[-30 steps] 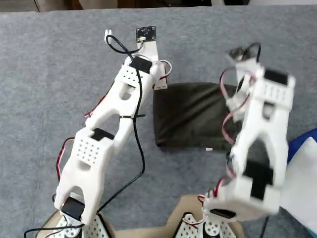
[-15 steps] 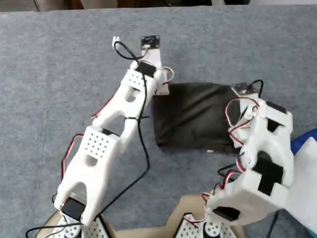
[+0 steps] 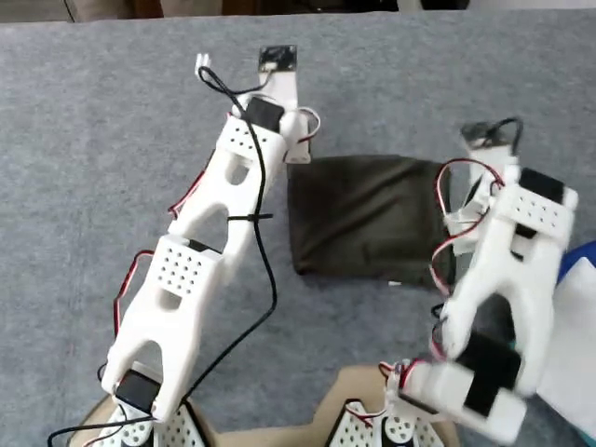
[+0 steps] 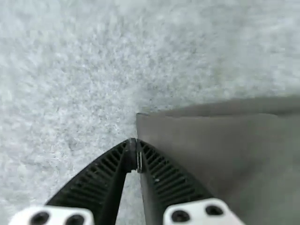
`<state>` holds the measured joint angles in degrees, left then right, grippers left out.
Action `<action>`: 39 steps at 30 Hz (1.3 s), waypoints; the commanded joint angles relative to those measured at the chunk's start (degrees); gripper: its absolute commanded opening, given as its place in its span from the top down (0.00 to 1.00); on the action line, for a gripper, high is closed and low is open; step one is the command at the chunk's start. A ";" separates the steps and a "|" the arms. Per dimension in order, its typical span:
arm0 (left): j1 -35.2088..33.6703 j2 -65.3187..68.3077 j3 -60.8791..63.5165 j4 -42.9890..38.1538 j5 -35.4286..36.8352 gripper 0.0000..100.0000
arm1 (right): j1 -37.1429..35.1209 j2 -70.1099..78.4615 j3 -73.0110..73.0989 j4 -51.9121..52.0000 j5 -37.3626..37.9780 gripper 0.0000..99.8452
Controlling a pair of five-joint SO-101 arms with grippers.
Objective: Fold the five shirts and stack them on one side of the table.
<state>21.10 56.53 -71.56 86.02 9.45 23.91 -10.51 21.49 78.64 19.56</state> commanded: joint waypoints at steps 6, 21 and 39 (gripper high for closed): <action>-0.35 -3.91 -20.57 15.03 -5.63 0.98 | 2.68 -11.65 5.93 6.24 -10.99 0.99; -13.10 -23.43 -3.08 15.03 -12.84 0.98 | 5.05 -12.09 24.13 -4.04 -26.11 0.99; -17.67 -55.69 31.56 14.86 -12.66 0.98 | -12.53 -11.74 27.74 -18.55 -60.48 0.62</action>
<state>4.40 5.80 -41.23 100.35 -3.12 14.07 -20.53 49.19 63.34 -36.70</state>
